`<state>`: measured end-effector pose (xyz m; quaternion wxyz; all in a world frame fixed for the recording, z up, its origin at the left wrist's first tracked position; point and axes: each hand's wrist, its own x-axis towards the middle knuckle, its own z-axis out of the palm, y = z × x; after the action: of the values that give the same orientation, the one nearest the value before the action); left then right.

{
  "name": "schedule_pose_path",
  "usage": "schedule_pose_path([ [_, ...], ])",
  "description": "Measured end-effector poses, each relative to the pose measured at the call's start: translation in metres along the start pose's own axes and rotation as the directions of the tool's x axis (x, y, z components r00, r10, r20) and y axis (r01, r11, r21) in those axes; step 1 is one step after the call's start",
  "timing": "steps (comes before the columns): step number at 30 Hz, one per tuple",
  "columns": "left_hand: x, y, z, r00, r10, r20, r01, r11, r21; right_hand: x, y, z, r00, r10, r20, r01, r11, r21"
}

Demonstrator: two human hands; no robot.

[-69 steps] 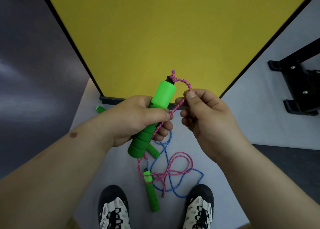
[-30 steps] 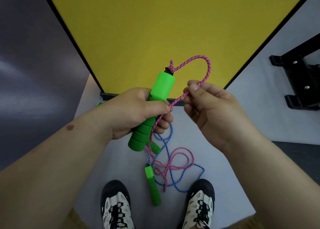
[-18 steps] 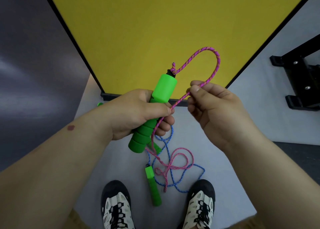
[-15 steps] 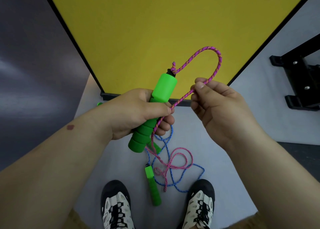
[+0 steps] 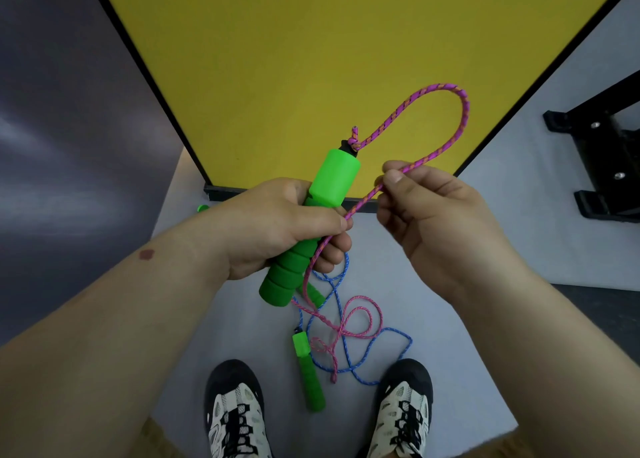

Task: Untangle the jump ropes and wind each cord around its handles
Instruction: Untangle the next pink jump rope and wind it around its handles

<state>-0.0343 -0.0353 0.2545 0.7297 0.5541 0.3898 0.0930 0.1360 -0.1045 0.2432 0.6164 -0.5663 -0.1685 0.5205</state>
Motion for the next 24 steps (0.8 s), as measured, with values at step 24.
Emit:
schedule_pose_path([
  [24,0.000,0.000,-0.001,1.000,0.016,0.006,-0.016,1.000,-0.005,-0.001,0.000,-0.001,0.999,0.046,0.027,-0.047,0.998,0.029],
])
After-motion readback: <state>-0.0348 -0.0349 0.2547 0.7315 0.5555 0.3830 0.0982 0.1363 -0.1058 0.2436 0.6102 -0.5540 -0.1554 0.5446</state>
